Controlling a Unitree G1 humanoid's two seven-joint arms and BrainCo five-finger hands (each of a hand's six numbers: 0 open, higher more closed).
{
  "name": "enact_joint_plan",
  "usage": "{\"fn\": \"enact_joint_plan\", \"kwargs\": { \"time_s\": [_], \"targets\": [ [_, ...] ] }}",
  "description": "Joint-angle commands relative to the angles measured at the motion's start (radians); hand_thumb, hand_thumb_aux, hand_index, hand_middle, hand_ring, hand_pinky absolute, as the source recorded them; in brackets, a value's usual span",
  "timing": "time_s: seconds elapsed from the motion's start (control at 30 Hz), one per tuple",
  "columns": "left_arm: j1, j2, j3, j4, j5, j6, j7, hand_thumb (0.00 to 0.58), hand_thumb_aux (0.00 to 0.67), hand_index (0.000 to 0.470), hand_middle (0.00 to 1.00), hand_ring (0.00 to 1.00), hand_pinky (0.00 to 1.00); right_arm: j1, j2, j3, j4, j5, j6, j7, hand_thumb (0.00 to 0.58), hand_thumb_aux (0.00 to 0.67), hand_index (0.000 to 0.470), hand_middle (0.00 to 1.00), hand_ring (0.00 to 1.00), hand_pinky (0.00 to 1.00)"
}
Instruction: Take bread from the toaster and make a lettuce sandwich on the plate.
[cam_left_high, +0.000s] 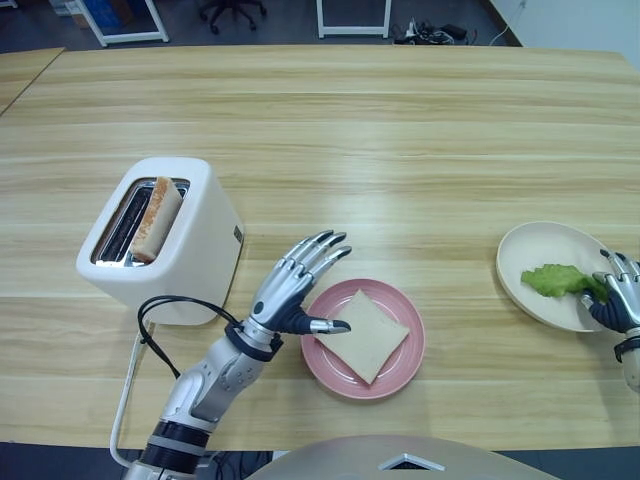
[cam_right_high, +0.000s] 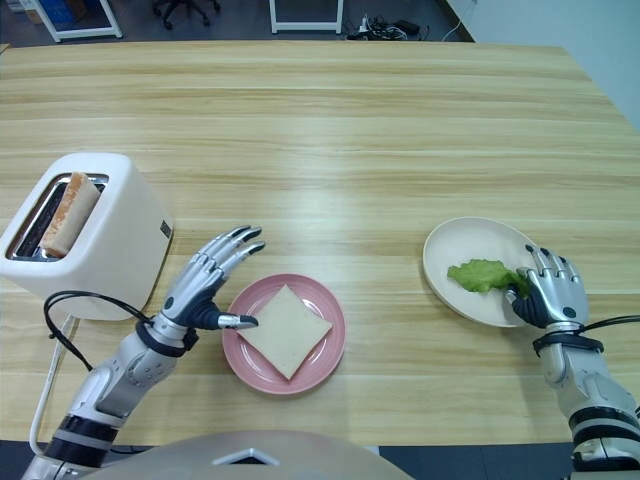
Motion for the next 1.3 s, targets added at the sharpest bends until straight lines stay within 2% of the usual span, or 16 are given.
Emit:
{"fn": "enact_joint_plan", "kwargs": {
  "time_s": [0.03, 0.13, 0.2, 0.27, 0.33, 0.43, 0.57, 0.7, 0.97, 1.0, 1.03, 1.07, 1.3],
  "targets": [
    [0.038, 0.006, 0.048, 0.012, -0.032, 0.012, 0.022, 0.045, 0.026, 0.018, 0.00, 0.00, 0.00, 0.070, -0.029, -0.032, -0.188, -0.018, 0.028, -0.072, 0.580, 0.670, 0.470, 0.00, 0.00, 0.00],
    [0.052, 0.004, 0.075, 0.021, -0.045, 0.005, 0.051, 0.040, 0.024, 0.017, 0.00, 0.00, 0.00, 0.171, -0.004, -0.114, -0.492, -0.017, 0.043, -0.110, 0.580, 0.670, 0.470, 0.00, 0.00, 0.00],
    [0.053, 0.005, 0.091, 0.027, -0.055, -0.004, 0.067, 0.000, 0.000, 0.000, 0.00, 0.00, 0.00, 0.215, 0.028, -0.142, -0.679, -0.021, 0.044, -0.102, 0.580, 0.670, 0.470, 0.00, 0.00, 0.00],
    [0.051, 0.003, 0.100, 0.030, -0.062, -0.014, 0.079, 0.000, 0.000, 0.000, 0.00, 0.00, 0.00, 0.232, 0.065, -0.128, -0.827, -0.024, 0.022, -0.074, 0.580, 0.670, 0.470, 0.00, 0.00, 0.00],
    [0.048, -0.001, 0.110, 0.033, -0.065, -0.017, 0.089, 0.000, 0.000, 0.000, 0.00, 0.00, 0.00, 0.212, 0.104, -0.048, -0.906, -0.028, -0.036, -0.028, 0.580, 0.670, 0.470, 0.00, 0.00, 0.00],
    [0.035, -0.010, 0.113, 0.037, -0.068, -0.019, 0.100, 0.000, 0.000, 0.000, 0.00, 0.00, 0.00, 0.151, 0.185, 0.138, -0.857, -0.068, -0.175, 0.015, 0.580, 0.670, 0.470, 0.00, 0.00, 0.00],
    [0.014, -0.017, 0.104, 0.053, -0.068, -0.022, 0.099, 0.000, 0.000, 0.000, 0.00, 0.00, 0.00, 0.073, 0.291, 0.314, -0.696, -0.173, -0.266, 0.006, 0.580, 0.670, 0.470, 0.00, 0.00, 0.00],
    [0.006, -0.013, 0.114, 0.060, -0.072, -0.020, 0.100, 0.000, 0.000, 0.000, 0.00, 0.00, 0.00, 0.052, 0.316, 0.365, -0.617, -0.224, -0.291, -0.017, 0.580, 0.670, 0.470, 0.00, 0.00, 0.00],
    [-0.008, -0.004, 0.158, 0.051, -0.081, -0.001, 0.097, 0.000, 0.000, 0.000, 0.00, 0.00, 0.00, 0.055, 0.289, 0.404, -0.573, -0.257, -0.303, 0.022, 0.580, 0.670, 0.470, 0.00, 0.00, 0.00],
    [-0.009, -0.004, 0.159, 0.052, -0.081, 0.000, 0.097, 0.000, 0.000, 0.000, 0.00, 0.00, 0.00, 0.055, 0.289, 0.404, -0.575, -0.259, -0.301, 0.024, 0.521, 0.457, 0.321, 0.00, 0.00, 0.00],
    [-0.010, -0.004, 0.159, 0.053, -0.081, 0.000, 0.096, 0.000, 0.000, 0.000, 0.00, 0.00, 0.00, 0.055, 0.290, 0.404, -0.576, -0.263, -0.296, 0.024, 0.368, 0.265, 0.186, 0.00, 0.00, 0.00],
    [-0.010, -0.003, 0.161, 0.052, -0.081, 0.001, 0.096, 0.000, 0.000, 0.000, 0.00, 0.00, 0.00, 0.053, 0.291, 0.404, -0.578, -0.267, -0.292, 0.023, 0.000, 0.000, 0.000, 0.00, 0.00, 0.00],
    [0.016, -0.001, 0.214, -0.002, -0.043, 0.040, 0.124, 0.000, 0.000, 0.000, 0.00, 0.00, 0.00, 0.048, 0.303, 0.398, -0.604, -0.283, -0.255, 0.015, 0.000, 0.000, 0.000, 0.00, 0.00, 0.00]
  ]
}}
